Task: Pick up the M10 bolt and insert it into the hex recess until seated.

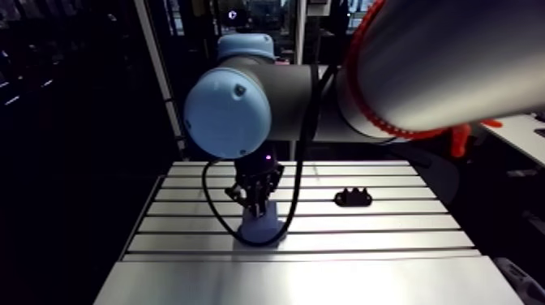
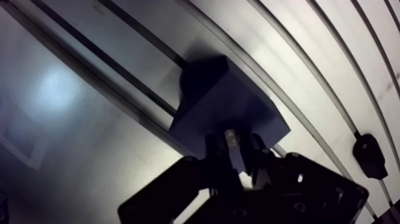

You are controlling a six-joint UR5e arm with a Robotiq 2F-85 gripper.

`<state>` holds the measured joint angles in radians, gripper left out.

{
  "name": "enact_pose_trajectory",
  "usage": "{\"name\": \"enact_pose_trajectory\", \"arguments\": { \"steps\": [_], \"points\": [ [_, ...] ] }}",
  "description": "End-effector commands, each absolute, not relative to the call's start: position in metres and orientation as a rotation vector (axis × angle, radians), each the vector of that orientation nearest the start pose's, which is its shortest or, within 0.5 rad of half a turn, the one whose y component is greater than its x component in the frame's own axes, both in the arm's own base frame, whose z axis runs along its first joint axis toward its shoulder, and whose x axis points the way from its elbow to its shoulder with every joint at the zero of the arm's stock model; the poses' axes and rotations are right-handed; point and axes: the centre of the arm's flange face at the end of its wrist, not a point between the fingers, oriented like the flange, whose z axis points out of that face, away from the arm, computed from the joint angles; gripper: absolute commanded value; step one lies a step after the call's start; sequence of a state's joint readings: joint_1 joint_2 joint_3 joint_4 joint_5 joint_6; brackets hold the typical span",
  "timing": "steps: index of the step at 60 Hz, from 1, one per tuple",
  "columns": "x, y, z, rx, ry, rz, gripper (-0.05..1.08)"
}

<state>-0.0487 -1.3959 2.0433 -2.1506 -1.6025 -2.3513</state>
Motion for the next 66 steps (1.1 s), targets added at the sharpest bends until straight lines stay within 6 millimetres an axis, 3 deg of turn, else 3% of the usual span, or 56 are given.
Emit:
{"name": "enact_pose_trajectory", "arguments": {
  "steps": [1,61,65,66],
  "points": [
    [-0.4861,-0.106,0.2385,-1.08,2.876,0.014,0.75],
    [-0.4839,-0.1056,0.237,-0.883,2.937,0.038,0.74],
    [-0.4828,-0.1057,0.2366,-0.884,2.935,0.037,0.63],
    [-0.4827,-0.1055,0.2366,-0.884,2.934,0.039,0.43]
  ]
}}
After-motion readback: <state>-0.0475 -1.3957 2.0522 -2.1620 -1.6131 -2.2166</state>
